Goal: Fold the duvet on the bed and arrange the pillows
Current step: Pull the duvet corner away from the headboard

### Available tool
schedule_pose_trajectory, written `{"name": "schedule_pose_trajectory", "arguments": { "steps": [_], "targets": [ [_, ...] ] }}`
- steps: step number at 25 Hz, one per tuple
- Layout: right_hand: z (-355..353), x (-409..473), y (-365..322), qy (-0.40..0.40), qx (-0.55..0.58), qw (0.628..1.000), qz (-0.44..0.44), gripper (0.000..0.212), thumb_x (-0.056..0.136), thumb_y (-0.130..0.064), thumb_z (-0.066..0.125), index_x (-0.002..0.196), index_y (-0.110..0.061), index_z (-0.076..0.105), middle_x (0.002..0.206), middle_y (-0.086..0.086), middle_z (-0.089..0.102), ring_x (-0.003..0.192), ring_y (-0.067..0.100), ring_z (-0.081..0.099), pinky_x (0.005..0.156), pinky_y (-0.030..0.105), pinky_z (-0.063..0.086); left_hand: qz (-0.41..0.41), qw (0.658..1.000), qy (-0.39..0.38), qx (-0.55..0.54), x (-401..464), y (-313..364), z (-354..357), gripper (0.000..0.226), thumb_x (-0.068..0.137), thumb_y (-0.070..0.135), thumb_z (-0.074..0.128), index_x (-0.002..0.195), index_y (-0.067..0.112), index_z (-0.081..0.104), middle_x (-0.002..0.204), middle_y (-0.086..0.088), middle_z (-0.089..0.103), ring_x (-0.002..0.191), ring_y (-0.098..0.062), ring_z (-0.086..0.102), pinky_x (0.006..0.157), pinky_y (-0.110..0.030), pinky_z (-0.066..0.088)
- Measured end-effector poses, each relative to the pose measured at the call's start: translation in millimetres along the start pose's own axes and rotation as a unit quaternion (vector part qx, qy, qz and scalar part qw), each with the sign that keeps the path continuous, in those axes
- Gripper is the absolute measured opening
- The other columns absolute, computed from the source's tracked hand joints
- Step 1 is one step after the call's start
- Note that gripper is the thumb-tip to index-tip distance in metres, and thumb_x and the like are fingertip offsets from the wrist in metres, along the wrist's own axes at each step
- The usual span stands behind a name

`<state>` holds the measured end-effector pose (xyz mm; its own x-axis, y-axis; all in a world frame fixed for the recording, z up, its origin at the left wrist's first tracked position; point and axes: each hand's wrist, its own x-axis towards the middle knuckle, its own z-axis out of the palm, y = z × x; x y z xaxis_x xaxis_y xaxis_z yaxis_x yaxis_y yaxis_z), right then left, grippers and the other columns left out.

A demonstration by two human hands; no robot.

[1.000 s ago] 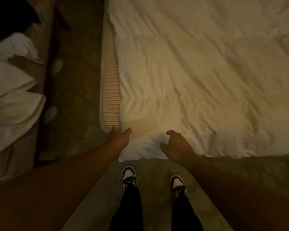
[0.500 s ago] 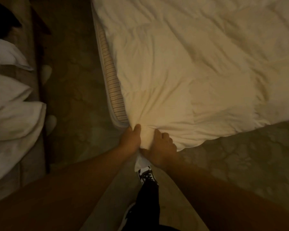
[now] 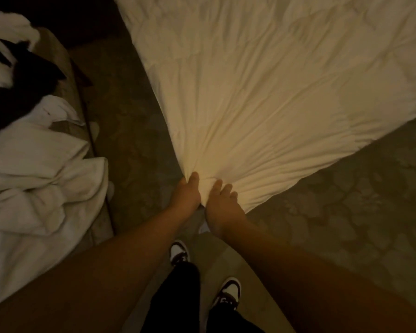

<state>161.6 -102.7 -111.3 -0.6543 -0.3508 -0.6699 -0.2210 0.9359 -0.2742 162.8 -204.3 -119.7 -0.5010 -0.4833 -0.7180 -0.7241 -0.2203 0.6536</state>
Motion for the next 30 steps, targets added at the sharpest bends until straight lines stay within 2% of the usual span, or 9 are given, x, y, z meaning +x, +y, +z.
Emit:
{"name": "schedule_pose_trajectory", "arguments": {
  "steps": [4,7,11,14,15,18,20,24,30],
  "targets": [
    [24,-13,-49,-0.026,-0.012,1.0,-0.008,0.116,0.086,-0.038,0.069,0.148,0.003,-0.02,0.154,0.036,-0.009,0.144,0.051,0.007,0.117,0.056,0.017,-0.012,0.998,0.009,0.067,-6,-10,-55,0.063,0.097,0.054,0.039,0.144,0.012,0.041,0.14,-0.015,0.049,0.123,-0.036,0.049,0.106,-0.05,0.04],
    [53,-12,-95,-0.02,0.0,1.0,0.001,0.093,0.098,-0.033,0.052,0.149,0.001,-0.018,0.156,0.034,-0.008,0.144,0.05,0.006,0.117,0.056,0.019,-0.01,0.996,-0.003,0.084,6,-29,-107,0.067,0.095,0.059,0.038,0.143,0.013,0.043,0.139,-0.015,0.051,0.122,-0.035,0.051,0.108,-0.05,0.039],
    [68,-1,-134,-0.021,0.042,0.998,0.034,0.098,0.093,-0.038,0.057,0.151,-0.001,-0.011,0.159,0.026,-0.002,0.146,0.041,0.011,0.119,0.048,0.019,-0.025,0.984,-0.077,0.158,34,-30,-158,0.073,0.088,0.065,0.041,0.14,0.014,0.044,0.137,-0.017,0.052,0.121,-0.035,0.053,0.105,-0.049,0.042],
    [46,8,-138,-0.041,0.051,0.997,0.046,0.089,0.09,-0.039,0.057,0.152,0.002,0.009,0.156,0.023,0.018,0.141,0.036,0.027,0.116,0.042,0.027,-0.033,0.976,-0.138,0.163,45,-4,-176,0.028,0.1,0.033,0.041,0.107,0.012,0.059,0.116,-0.02,0.061,0.094,-0.031,0.062,0.087,-0.04,0.053],
    [38,11,-137,-0.038,0.049,0.997,0.052,0.081,0.09,-0.04,0.056,0.15,0.0,0.018,0.153,0.02,0.027,0.138,0.035,0.033,0.114,0.041,0.03,-0.028,0.969,-0.145,0.199,48,5,-182,0.024,0.103,0.024,0.039,0.1,0.012,0.059,0.108,-0.019,0.062,0.089,-0.031,0.062,0.082,-0.036,0.051],
    [6,14,-146,-0.005,0.033,0.998,0.059,0.062,0.089,-0.044,0.051,0.139,-0.01,0.04,0.141,0.014,0.047,0.126,0.032,0.048,0.106,0.039,0.039,0.067,0.927,-0.132,0.344,61,27,-209,0.033,0.104,0.019,0.037,0.12,0.0,0.058,0.124,-0.02,0.059,0.114,-0.035,0.056,0.094,-0.035,0.045],
    [-23,12,-159,0.022,0.033,0.997,0.066,0.054,0.09,-0.044,0.049,0.134,-0.012,0.045,0.136,0.012,0.051,0.121,0.031,0.052,0.101,0.038,0.042,0.107,0.907,-0.118,0.39,64,50,-225,0.039,0.104,0.027,0.037,0.134,0.007,0.051,0.139,-0.017,0.052,0.125,-0.033,0.05,0.104,-0.038,0.04],
    [-99,2,-202,0.093,0.053,0.991,0.077,0.049,0.096,-0.035,0.051,0.138,-0.01,0.044,0.138,0.01,0.049,0.123,0.027,0.05,0.104,0.035,0.039,0.178,0.882,-0.114,0.422,57,116,-252,0.051,0.101,0.043,0.037,0.146,0.02,0.038,0.15,-0.011,0.039,0.136,-0.03,0.039,0.112,-0.041,0.033],
    [-203,-2,-259,0.23,0.027,0.972,0.022,0.06,0.096,-0.038,0.049,0.147,-0.011,0.034,0.147,0.009,0.042,0.13,0.027,0.045,0.108,0.037,0.037,0.307,0.863,-0.057,0.396,33,221,-290,0.057,0.1,0.05,0.036,0.149,0.022,0.034,0.155,-0.006,0.032,0.142,-0.027,0.03,0.115,-0.039,0.025]
  ]
}}
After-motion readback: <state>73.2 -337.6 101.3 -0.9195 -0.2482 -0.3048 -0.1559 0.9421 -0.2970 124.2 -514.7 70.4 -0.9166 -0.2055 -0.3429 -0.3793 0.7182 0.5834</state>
